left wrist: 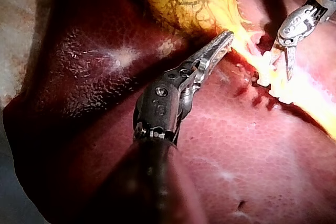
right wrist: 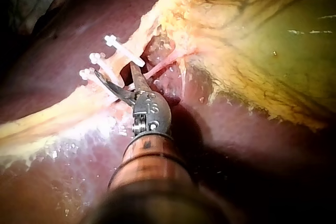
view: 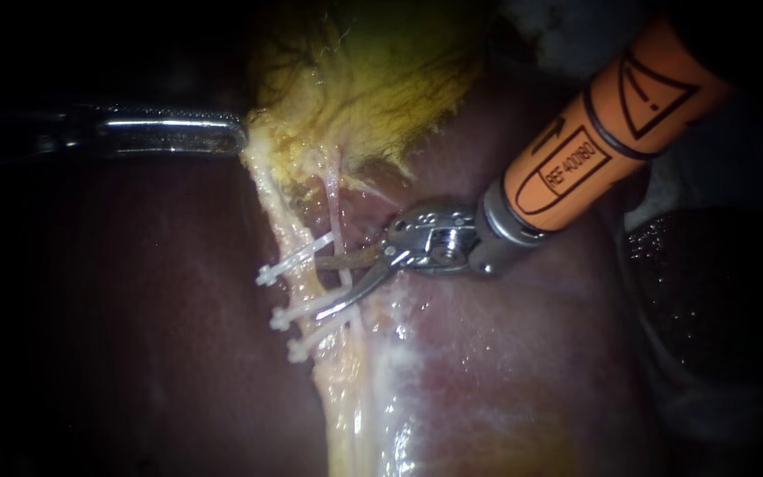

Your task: Go to the cutting position left tube

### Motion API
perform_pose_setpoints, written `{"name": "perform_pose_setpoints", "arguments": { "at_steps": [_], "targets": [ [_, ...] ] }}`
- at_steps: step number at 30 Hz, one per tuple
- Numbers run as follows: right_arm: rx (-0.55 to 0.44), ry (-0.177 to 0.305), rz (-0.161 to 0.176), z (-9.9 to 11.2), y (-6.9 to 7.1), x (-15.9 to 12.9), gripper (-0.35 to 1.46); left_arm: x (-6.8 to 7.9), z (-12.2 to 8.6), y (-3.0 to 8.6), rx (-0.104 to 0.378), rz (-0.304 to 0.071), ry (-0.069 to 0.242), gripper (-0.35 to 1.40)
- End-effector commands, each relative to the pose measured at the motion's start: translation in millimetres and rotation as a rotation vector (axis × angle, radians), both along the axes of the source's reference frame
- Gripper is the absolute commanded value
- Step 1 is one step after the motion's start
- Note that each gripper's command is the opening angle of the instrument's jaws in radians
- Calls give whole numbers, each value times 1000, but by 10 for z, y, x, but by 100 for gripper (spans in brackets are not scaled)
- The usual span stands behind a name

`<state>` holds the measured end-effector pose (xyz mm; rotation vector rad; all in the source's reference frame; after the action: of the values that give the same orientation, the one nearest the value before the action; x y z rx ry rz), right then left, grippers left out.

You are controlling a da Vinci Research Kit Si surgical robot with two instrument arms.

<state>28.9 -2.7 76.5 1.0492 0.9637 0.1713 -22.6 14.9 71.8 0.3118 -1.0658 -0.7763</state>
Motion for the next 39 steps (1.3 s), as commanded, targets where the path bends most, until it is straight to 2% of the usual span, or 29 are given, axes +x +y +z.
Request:
{"name": "perform_pose_setpoints", "arguments": {
  "at_steps": [1,9,21,26,34,39],
  "targets": [
    [6,7,2,0,0,1,129,0,0,0,0,0,0,-35],
    [76,61,-1,0,1,16,129,0,0,0,0,0,0,-35],
    [142,110,3,1,2,49,129,0,0,0,0,0,0,-35],
    [166,121,7,1,-5,62,129,0,0,0,0,0,0,-35],
    [246,177,37,-7,-16,70,127,0,0,0,0,0,0,-35],
    [295,206,25,-19,-24,70,127,-1,0,0,0,0,0,-35]
  ]
}}
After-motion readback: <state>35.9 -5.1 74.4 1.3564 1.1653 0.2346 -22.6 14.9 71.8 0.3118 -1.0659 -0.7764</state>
